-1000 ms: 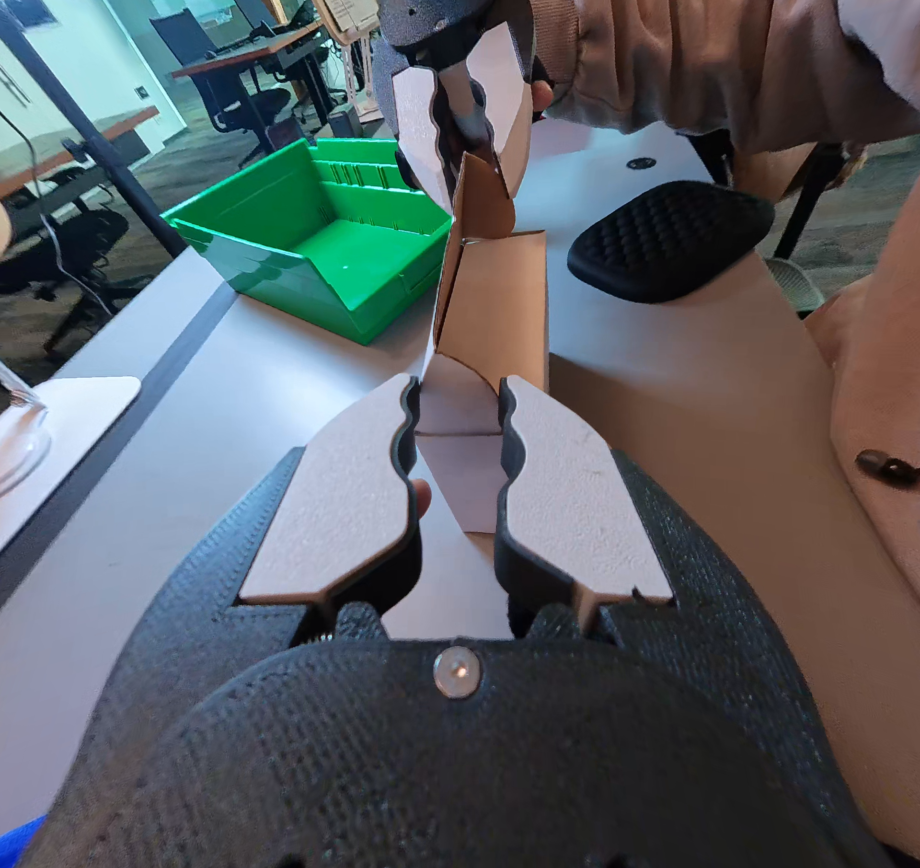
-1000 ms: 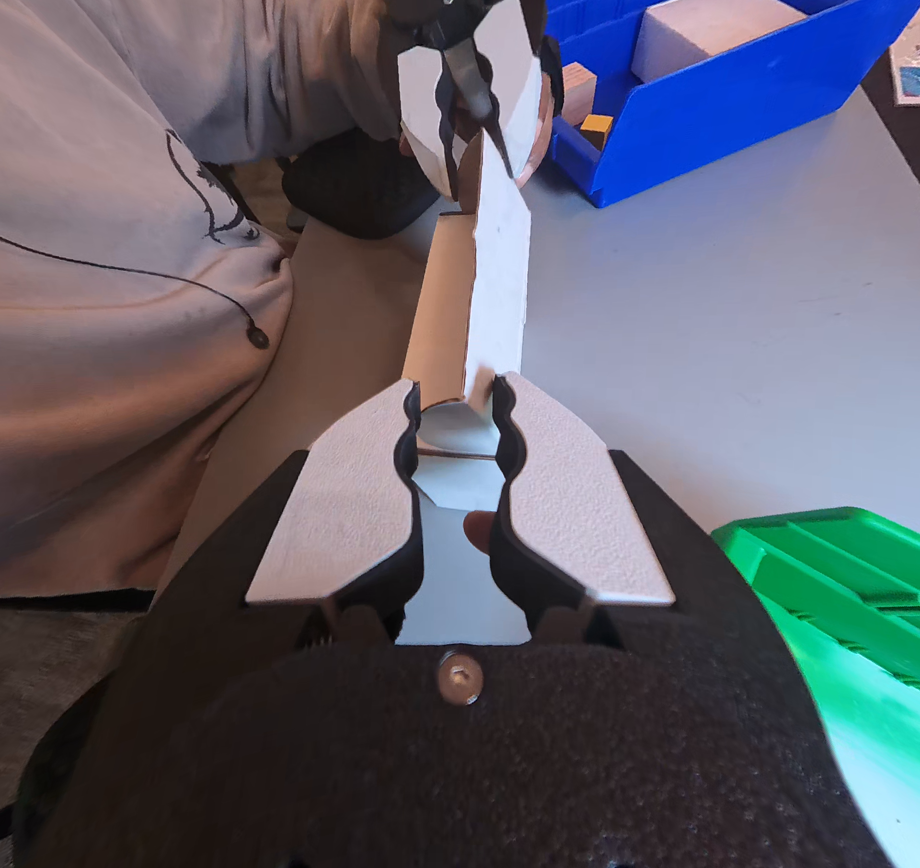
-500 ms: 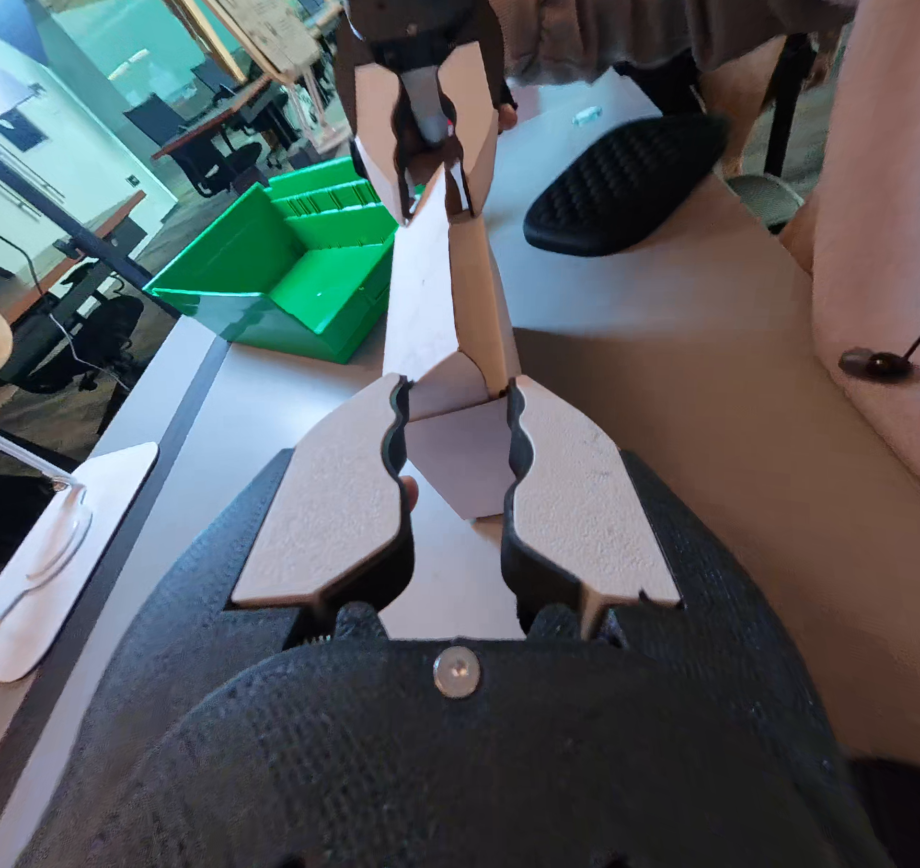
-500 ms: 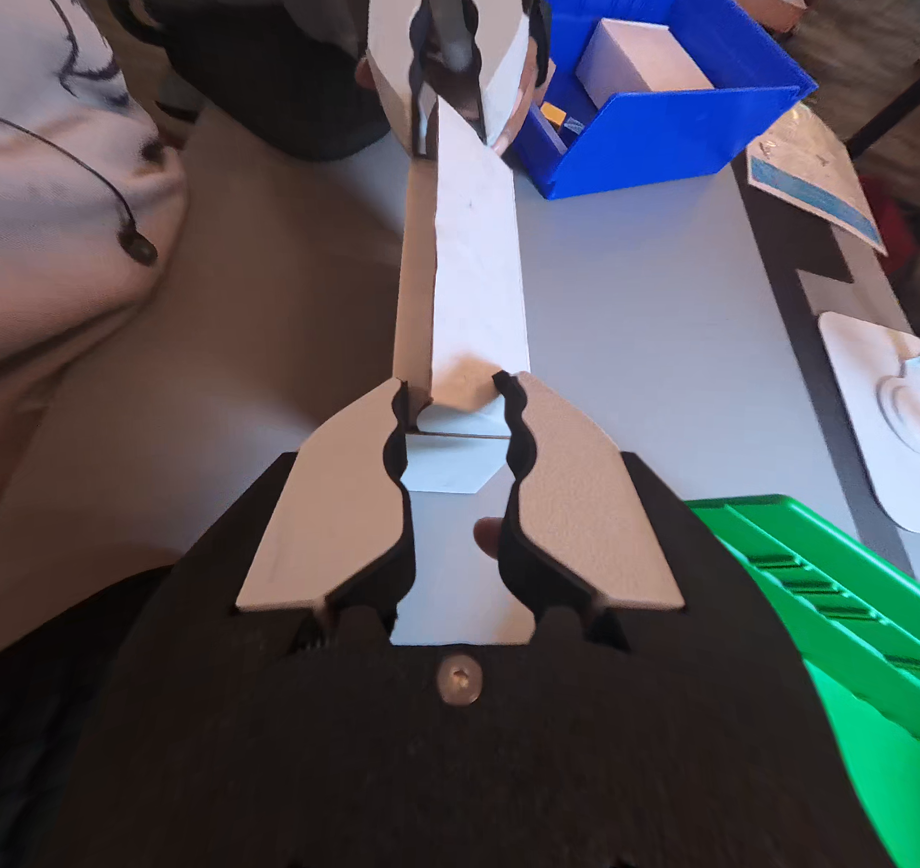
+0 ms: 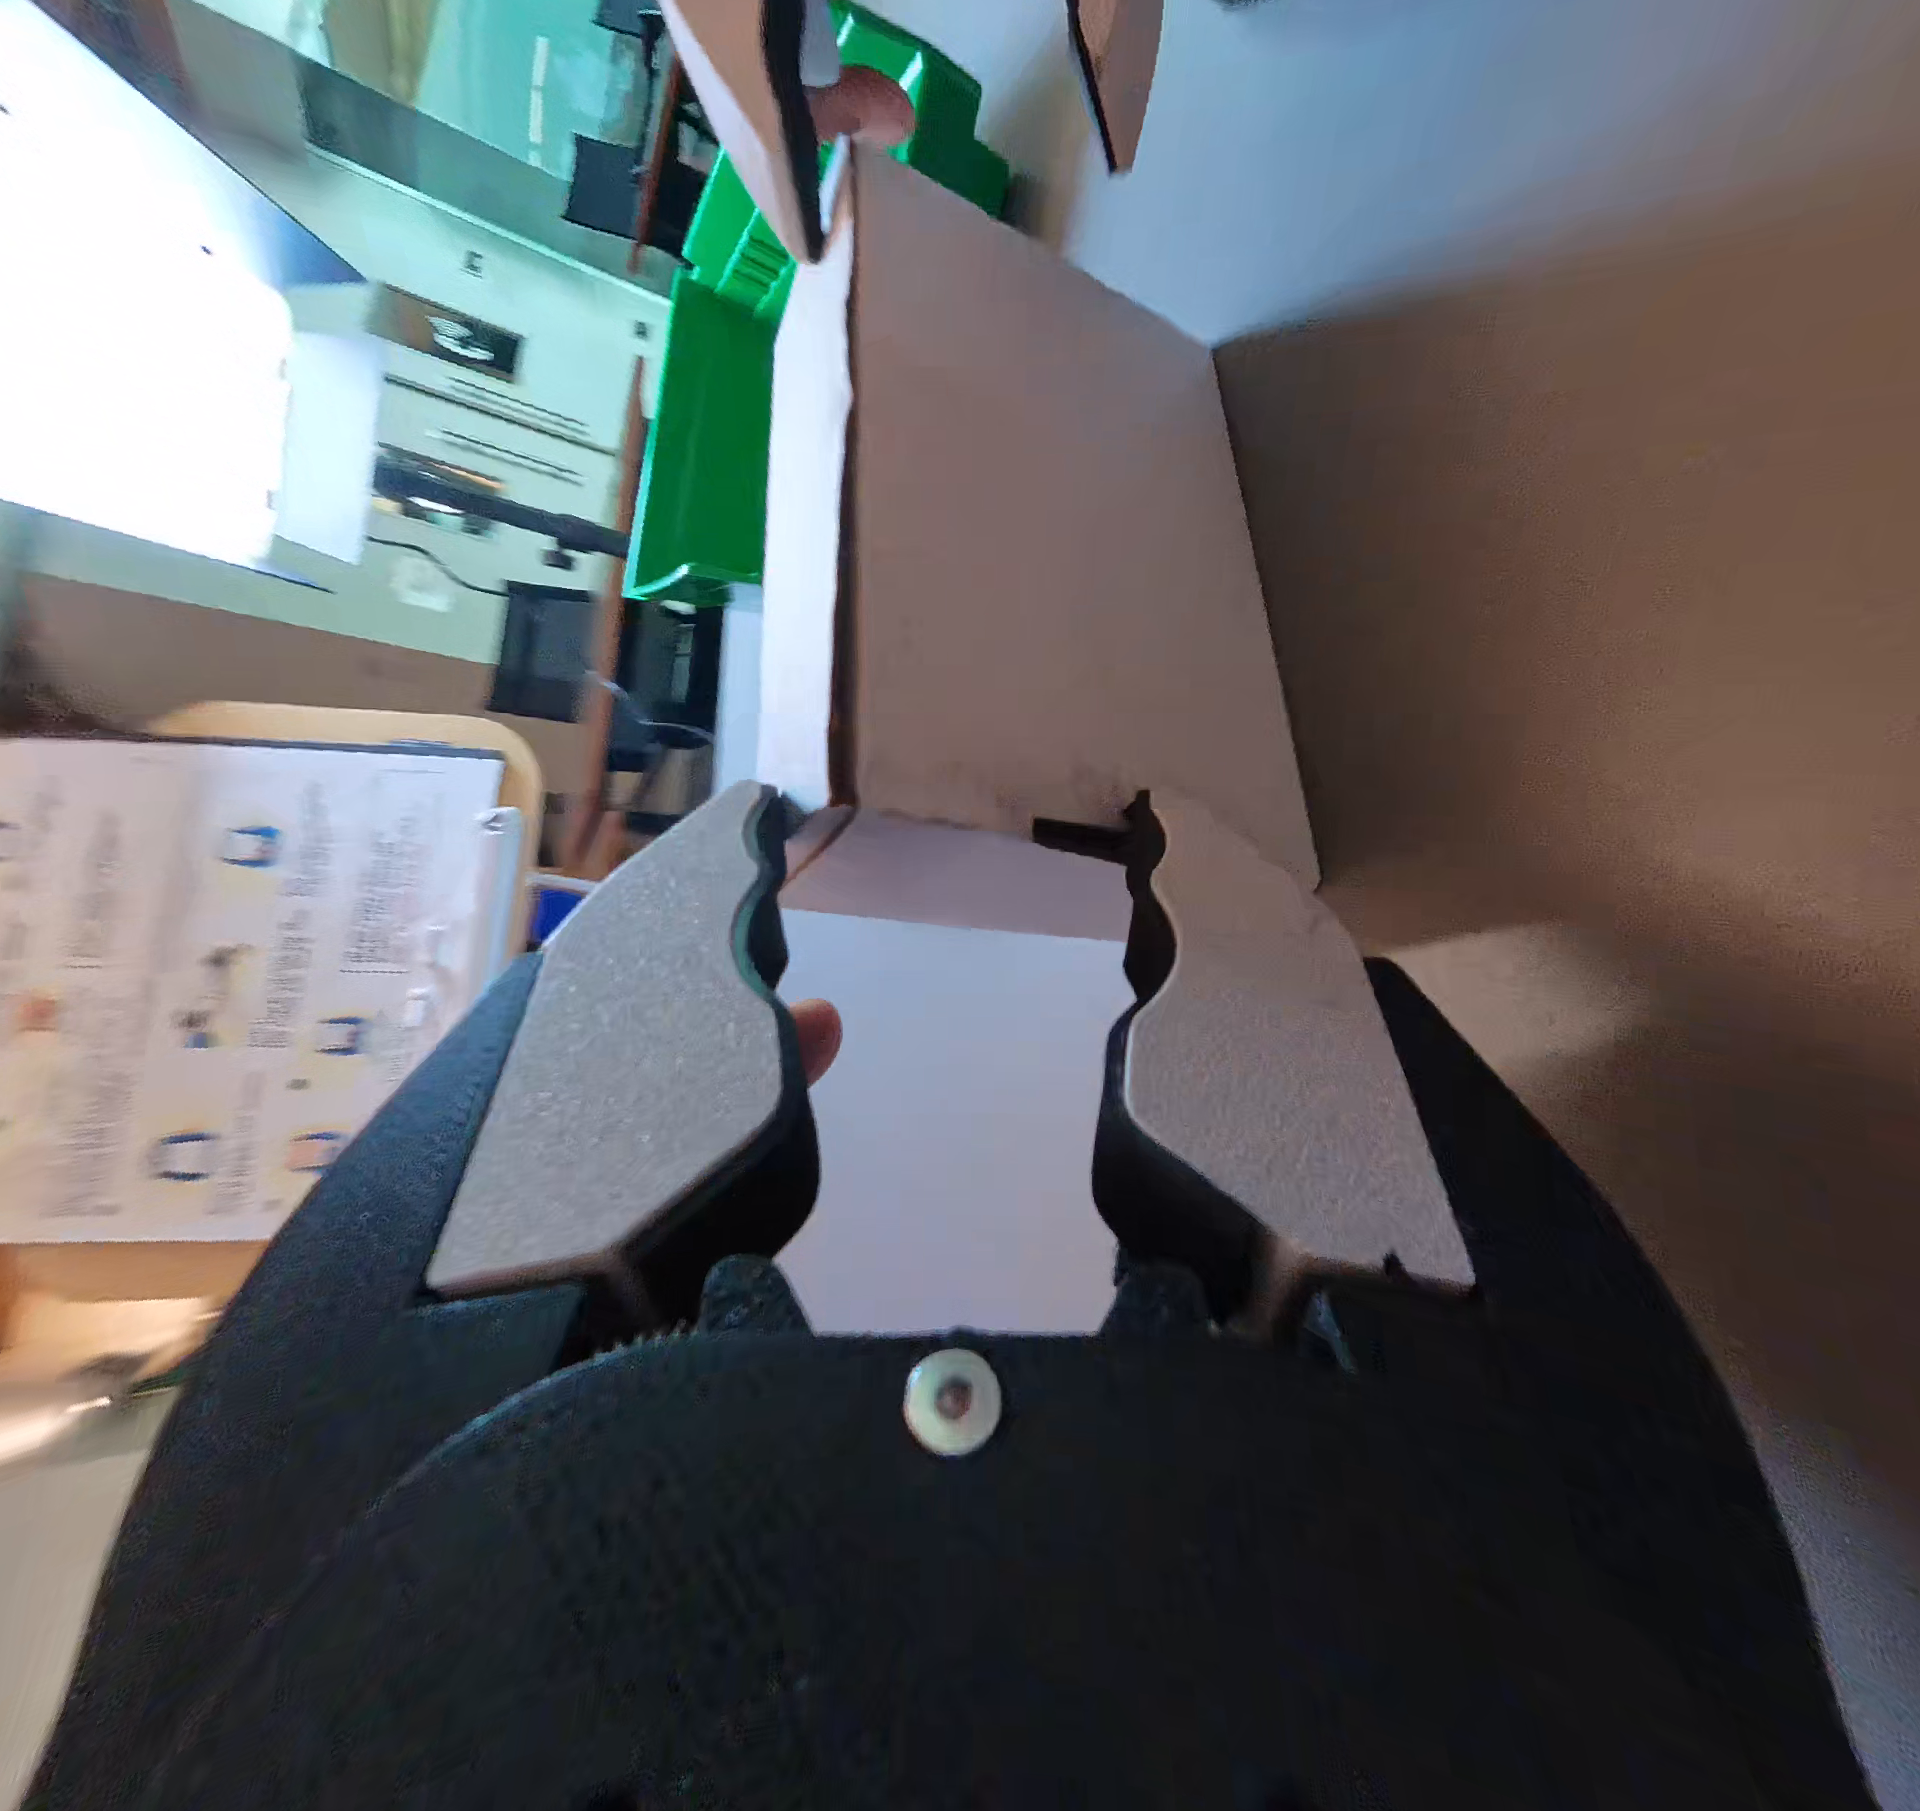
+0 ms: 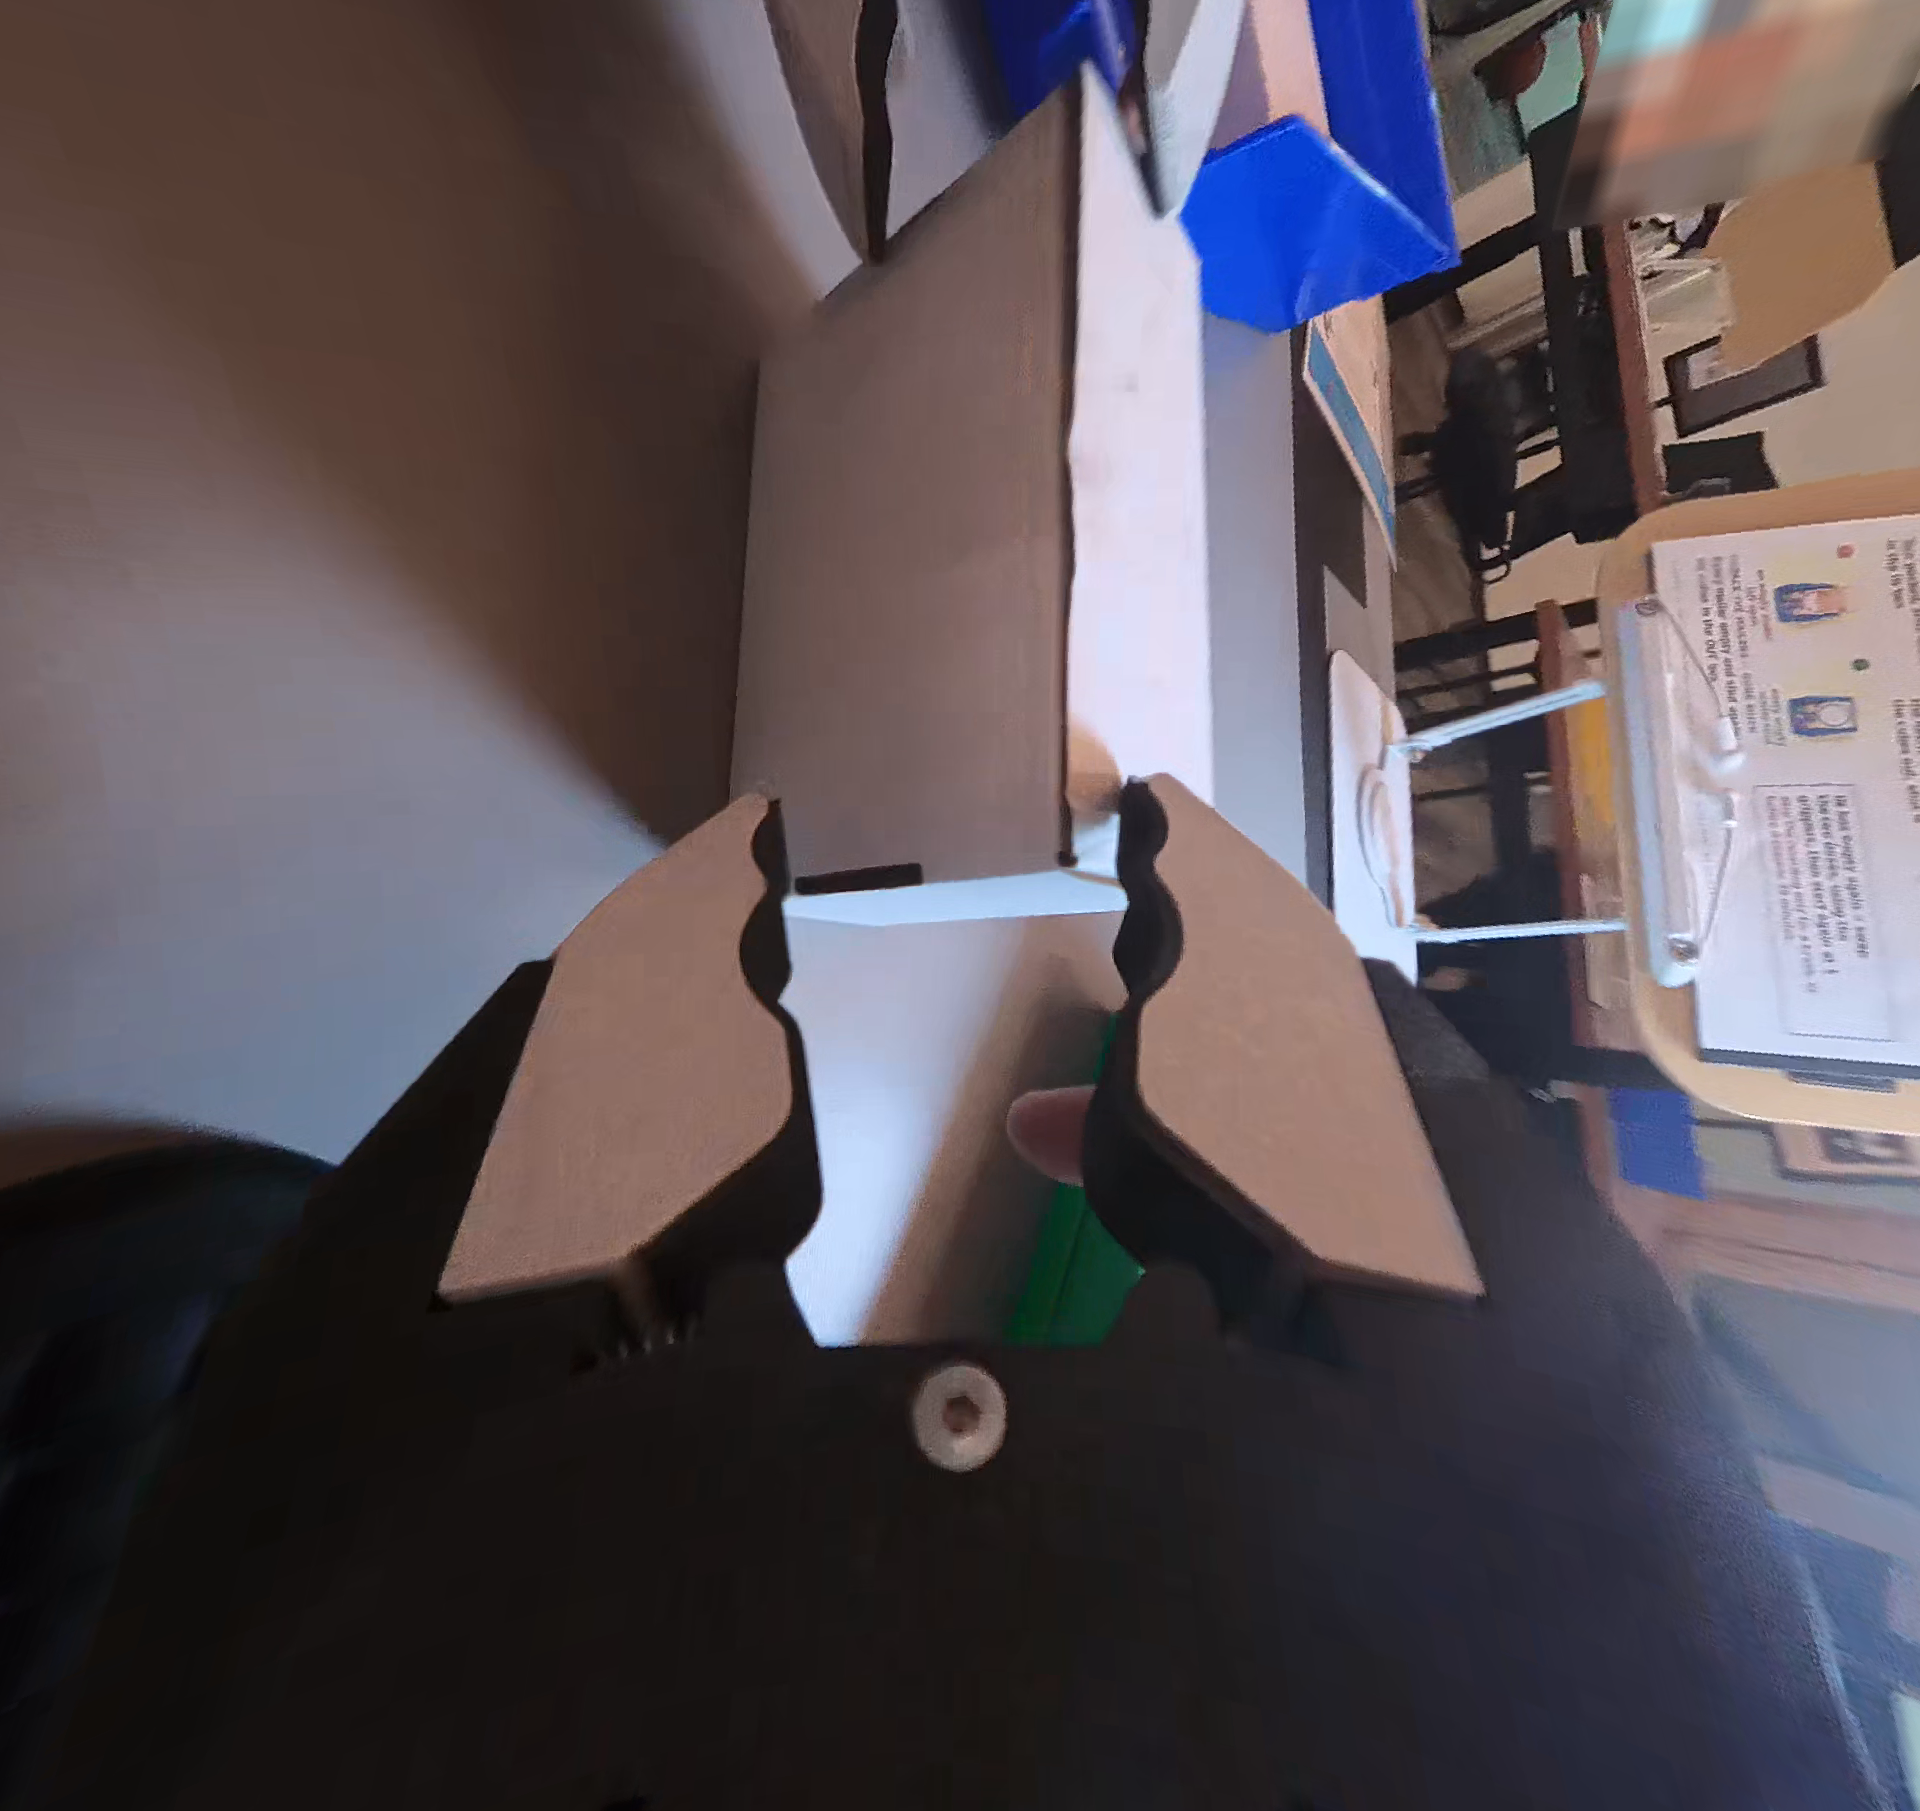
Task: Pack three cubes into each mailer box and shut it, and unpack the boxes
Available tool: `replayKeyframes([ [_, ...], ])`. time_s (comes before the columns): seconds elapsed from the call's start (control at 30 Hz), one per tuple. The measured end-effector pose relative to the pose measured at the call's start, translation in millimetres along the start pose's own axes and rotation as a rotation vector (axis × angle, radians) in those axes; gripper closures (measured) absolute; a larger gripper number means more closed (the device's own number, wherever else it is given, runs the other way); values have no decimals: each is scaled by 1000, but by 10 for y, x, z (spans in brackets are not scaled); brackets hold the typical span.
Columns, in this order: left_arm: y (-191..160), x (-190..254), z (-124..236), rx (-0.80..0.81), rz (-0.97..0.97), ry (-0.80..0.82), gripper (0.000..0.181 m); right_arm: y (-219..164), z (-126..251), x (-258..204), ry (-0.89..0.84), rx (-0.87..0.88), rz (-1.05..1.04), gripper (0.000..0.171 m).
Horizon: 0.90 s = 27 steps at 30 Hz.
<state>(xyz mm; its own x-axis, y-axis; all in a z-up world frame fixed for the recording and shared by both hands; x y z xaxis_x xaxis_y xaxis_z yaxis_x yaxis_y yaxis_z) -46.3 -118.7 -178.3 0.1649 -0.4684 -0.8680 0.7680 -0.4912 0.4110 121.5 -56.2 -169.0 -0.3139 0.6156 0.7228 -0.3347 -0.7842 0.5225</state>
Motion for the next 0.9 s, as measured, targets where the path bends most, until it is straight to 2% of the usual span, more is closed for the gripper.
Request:
replayKeyframes([
  [0.17, 12, 39, -6, -27, -6, 33, 117, 2, -22, -60, -52, -40, 71, 104],
  [0.27, 20, 30, -10, 6, 61, 55, 118, 32, -10, -22, -36, -16, -13, 109],
  [0.33, 69, -4, -5, 49, 228, 48, 117, 66, 18, 22, 10, -2, -105, 112],
  [0.4, 122, -142, 29, 137, 482, 96, 105, 110, 64, 138, 30, 4, -202, 109],
  [0.5, 23, -344, 63, 213, 780, 108, 100, 232, 143, 374, 29, 21, -284, 109],
  [0.6, -159, -205, -111, 144, 910, -29, 90, 360, 100, 542, 54, -19, -340, 111],
  [0.63, -174, -91, -186, 114, 941, -115, 91, 396, 56, 557, 83, -43, -358, 111],
  [0.67, -165, 1, -245, 87, 970, -183, 101, 427, 0, 555, 117, -73, -377, 111],
  [0.7, -168, 20, -290, 64, 954, -172, 113, 452, -60, 541, 150, -106, -391, 110],
  [0.9, 31, 23, -307, 51, 712, -111, 113, 442, -352, 320, 315, -357, -241, 97],
])
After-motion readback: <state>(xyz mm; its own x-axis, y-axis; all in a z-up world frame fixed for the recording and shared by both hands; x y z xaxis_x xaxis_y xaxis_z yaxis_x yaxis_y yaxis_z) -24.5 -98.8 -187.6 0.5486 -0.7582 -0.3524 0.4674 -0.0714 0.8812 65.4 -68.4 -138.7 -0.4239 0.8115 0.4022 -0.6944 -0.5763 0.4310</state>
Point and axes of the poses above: each gripper's, where its closed fingertips meet, z back along the fingers, y out of its top, x = y × z across the jaws, the point moved 4 cm from there along z, back along the fingers, and after that the axes turned 8 degrees about x, right-handed, at the moved point
